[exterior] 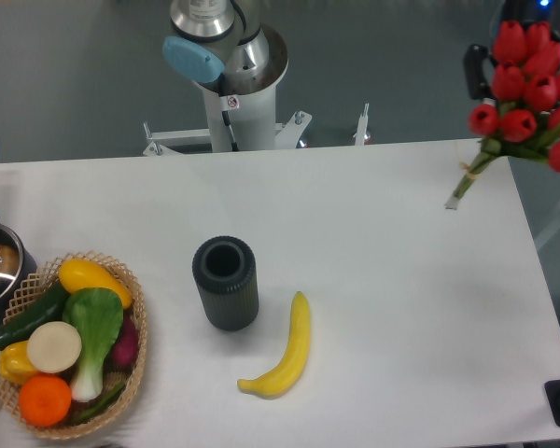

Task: Pick up the flowers from the vase
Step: 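Carry the tulip bunch up and away from the vase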

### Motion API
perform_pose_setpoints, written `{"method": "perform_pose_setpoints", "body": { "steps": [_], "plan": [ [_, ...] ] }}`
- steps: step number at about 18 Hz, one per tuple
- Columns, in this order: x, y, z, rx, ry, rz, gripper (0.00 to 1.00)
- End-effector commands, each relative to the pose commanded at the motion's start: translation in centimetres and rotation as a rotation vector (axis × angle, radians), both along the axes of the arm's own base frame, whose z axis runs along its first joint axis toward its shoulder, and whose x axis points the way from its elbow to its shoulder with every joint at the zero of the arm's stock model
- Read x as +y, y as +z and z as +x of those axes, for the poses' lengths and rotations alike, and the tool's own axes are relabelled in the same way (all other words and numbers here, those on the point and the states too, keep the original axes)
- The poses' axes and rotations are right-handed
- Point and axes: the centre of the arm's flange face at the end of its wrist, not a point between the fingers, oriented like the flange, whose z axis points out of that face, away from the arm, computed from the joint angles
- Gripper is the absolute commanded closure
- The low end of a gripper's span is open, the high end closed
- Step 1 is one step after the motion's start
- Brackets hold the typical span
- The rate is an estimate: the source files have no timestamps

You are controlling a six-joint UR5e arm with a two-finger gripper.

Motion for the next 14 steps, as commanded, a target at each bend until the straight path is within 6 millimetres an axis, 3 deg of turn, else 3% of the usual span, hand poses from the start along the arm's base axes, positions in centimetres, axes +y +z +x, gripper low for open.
{"method": "perform_pose_setpoints", "body": {
  "steps": [3, 6, 14],
  "plan": [
    [-1.3, -2.2, -1.6, -0.02, 0.016, 0.003, 0.52],
    [-3.0, -3.2, -2.1, -0.015, 0.038, 0.003, 0.52],
    [-3.9, -4.8, -1.2, -0.052, 0.054, 0.017, 0.52]
  ]
}}
